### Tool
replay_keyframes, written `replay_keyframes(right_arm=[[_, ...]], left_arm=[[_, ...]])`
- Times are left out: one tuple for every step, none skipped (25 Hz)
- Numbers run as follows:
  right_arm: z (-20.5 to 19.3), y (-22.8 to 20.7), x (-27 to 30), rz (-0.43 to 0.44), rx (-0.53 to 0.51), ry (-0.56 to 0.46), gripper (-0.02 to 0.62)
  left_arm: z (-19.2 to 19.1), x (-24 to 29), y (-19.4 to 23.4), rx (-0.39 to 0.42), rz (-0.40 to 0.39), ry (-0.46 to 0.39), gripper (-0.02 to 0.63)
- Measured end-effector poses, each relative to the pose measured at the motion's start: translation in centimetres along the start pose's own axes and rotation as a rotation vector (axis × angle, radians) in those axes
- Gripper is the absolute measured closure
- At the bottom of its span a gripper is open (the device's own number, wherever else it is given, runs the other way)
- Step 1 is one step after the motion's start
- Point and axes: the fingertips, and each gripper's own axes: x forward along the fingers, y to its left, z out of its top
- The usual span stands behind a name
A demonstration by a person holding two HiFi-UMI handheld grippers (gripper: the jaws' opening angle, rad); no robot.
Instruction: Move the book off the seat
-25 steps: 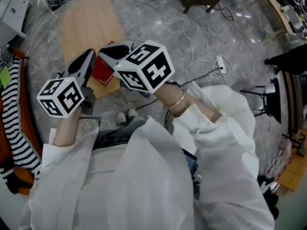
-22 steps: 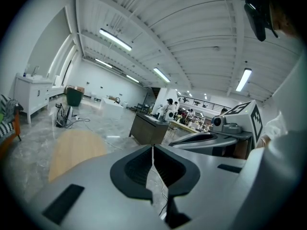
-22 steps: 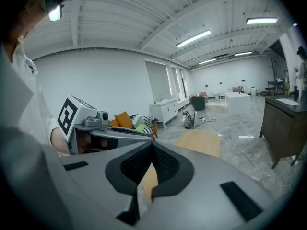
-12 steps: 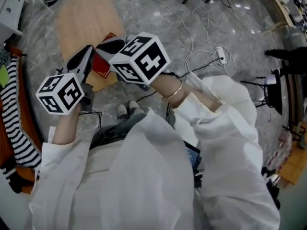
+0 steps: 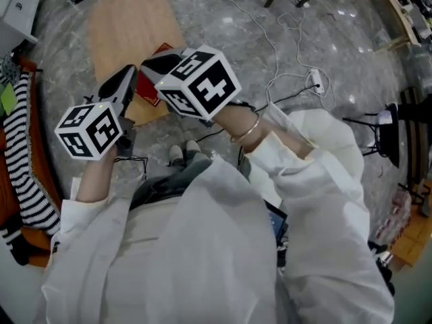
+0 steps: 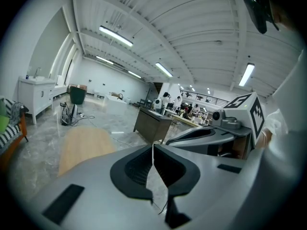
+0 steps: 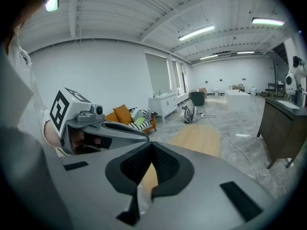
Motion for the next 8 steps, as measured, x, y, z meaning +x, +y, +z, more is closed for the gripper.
replay_keyframes(right_arm=[[-0.1,0.1,0.1,-0.001,-0.004,0.003,0.583],[-0.2,0.2,0.2,-0.002,-0.009,0.007,0.583],[-0.3,0.5,0.4,-0.001,-0.011,0.011,0.583],[-0.3,0.7,0.5,0.001,-0.012,0.013,0.583],[-0.3,1.0,0.6,0.003,-0.012,0.012,0.584],[-0.3,1.2,0.7,0.004,-0.011,0.009,0.583],[-0.2,1.4,0.8,0.005,-0.011,0.006,0.583],[-0.1,1.6,0.8,0.004,-0.011,0.002,0.583]], left_arm=[[-0.1,-0.1,0.2,0.001,0.003,0.002,0.592],[-0.2,-0.1,0.3,-0.003,0.006,0.003,0.595],[-0.3,-0.3,0.5,-0.006,0.009,0.003,0.597],[-0.4,-0.5,0.6,-0.008,0.01,0.003,0.597],[-0.4,-0.7,0.7,-0.008,0.01,0.004,0.597],[-0.5,-0.8,0.8,-0.007,0.01,0.004,0.597],[-0.5,-1.0,0.9,-0.006,0.01,0.003,0.597],[-0.6,-1.2,0.9,-0.006,0.009,0.002,0.597]])
